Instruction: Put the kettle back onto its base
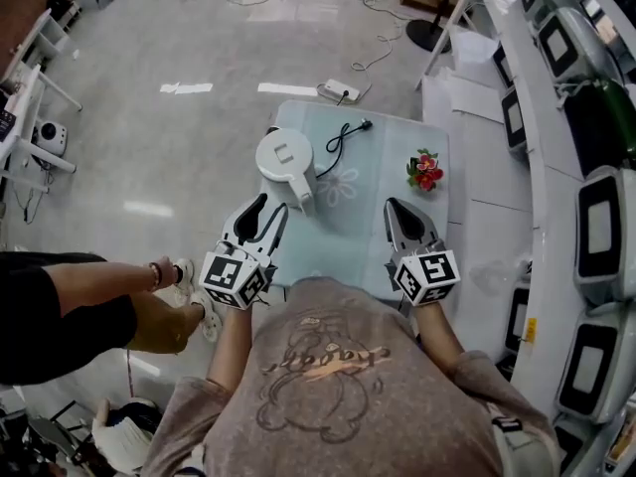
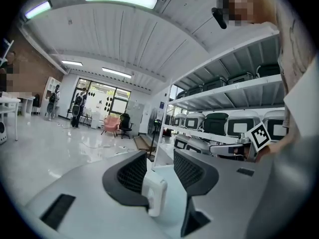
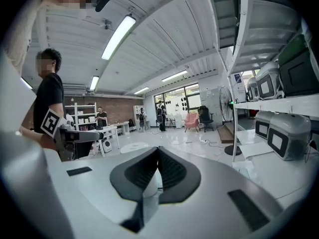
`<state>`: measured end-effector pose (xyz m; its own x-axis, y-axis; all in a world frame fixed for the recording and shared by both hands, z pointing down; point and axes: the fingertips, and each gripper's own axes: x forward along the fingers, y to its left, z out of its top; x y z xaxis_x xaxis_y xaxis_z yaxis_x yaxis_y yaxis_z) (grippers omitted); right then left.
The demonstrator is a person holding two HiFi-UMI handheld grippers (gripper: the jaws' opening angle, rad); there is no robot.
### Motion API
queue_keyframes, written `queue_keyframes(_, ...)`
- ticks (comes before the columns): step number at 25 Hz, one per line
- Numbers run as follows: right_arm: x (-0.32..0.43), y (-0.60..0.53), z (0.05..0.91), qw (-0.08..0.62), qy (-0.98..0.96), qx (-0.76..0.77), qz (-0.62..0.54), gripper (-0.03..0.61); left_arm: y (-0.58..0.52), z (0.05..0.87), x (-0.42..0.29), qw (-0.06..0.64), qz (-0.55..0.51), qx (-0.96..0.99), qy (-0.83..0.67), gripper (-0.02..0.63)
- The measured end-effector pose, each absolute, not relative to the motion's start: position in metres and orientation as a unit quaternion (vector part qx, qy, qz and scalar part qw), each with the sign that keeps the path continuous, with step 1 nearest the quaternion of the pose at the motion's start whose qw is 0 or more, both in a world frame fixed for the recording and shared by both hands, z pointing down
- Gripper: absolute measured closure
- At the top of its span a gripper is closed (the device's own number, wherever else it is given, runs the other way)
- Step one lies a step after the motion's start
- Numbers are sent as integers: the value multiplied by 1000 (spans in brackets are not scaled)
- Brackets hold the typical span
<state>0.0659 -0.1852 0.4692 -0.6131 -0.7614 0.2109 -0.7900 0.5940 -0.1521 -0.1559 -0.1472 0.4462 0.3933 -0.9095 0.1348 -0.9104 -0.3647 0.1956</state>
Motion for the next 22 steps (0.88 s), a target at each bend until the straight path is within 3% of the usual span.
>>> queue_keyframes(11, 85, -181, 476, 67, -886, 445, 112, 578, -131, 463, -183, 114, 23, 796, -594, 582)
queue_keyframes(22, 86, -175, 486, 76, -884, 444, 126, 581, -126, 461, -178, 116, 15, 797, -593, 592)
